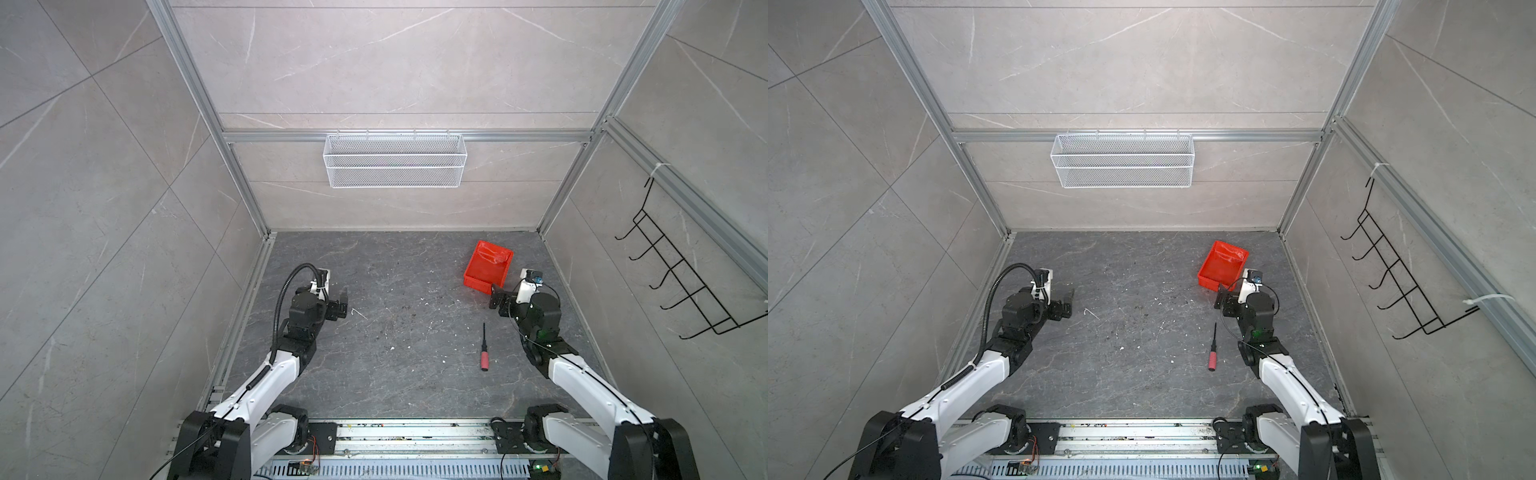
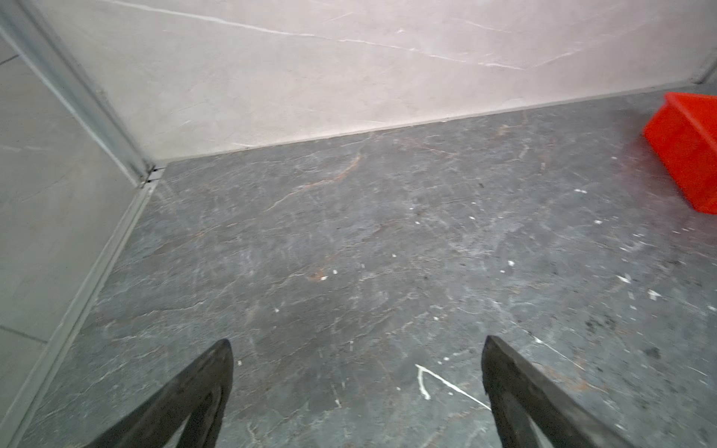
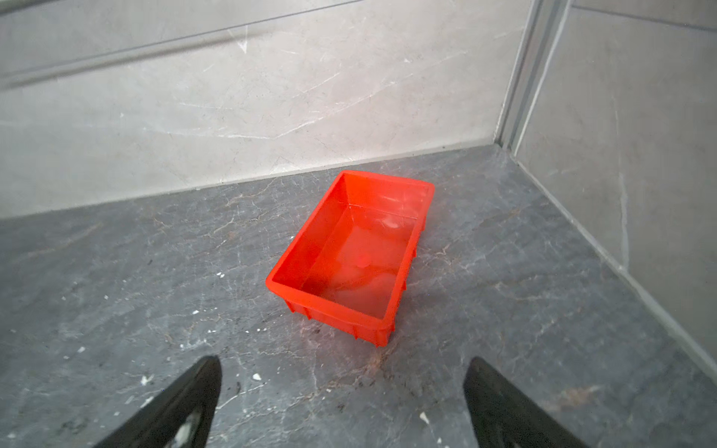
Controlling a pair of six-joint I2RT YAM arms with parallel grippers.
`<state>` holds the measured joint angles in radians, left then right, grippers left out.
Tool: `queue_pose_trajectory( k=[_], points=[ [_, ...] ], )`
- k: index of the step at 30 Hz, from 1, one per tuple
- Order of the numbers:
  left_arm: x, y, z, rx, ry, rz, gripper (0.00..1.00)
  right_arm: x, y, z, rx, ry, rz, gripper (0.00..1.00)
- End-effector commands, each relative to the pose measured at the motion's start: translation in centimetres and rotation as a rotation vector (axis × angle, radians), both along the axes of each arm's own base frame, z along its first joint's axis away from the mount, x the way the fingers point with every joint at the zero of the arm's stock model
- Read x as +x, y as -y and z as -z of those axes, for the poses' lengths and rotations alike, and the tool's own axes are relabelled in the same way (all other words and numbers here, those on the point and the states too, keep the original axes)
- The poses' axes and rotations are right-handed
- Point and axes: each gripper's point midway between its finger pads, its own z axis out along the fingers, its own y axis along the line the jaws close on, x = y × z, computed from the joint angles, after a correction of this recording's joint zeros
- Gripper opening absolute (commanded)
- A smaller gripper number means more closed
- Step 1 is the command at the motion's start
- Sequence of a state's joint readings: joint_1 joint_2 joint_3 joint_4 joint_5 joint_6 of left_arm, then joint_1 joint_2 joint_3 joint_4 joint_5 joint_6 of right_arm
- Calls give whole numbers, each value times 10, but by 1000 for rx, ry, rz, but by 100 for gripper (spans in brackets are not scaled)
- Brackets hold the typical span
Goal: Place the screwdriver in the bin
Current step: 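Lower the right gripper onto the pink screwdriver handle while the left arm lifts forward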
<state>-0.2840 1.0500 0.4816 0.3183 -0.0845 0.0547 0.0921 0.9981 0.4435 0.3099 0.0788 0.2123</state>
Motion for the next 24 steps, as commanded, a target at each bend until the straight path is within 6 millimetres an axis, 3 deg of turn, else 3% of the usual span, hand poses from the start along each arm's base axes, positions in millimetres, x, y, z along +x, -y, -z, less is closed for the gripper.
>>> queue_pose_trajectory(
  k=[1, 7, 13, 16, 24],
  points=[
    [-16, 34, -6, 6, -19, 153, 100, -24, 1, 19, 144, -174, 68, 99],
    [-47, 83, -7, -25, -32, 384, 100, -52, -12, 14, 210, -289, 40, 99],
    [-85, 123, -9, -21, -41, 630, 100, -79, -42, 15, 246, -395, -88, 99],
    [-99, 136, -5, 4, -53, 727, 100, -91, -57, 25, 284, -480, -153, 99],
    [-137, 170, 5, 47, -106, 974, 100, -125, -65, 63, 230, -682, -120, 99]
  ],
)
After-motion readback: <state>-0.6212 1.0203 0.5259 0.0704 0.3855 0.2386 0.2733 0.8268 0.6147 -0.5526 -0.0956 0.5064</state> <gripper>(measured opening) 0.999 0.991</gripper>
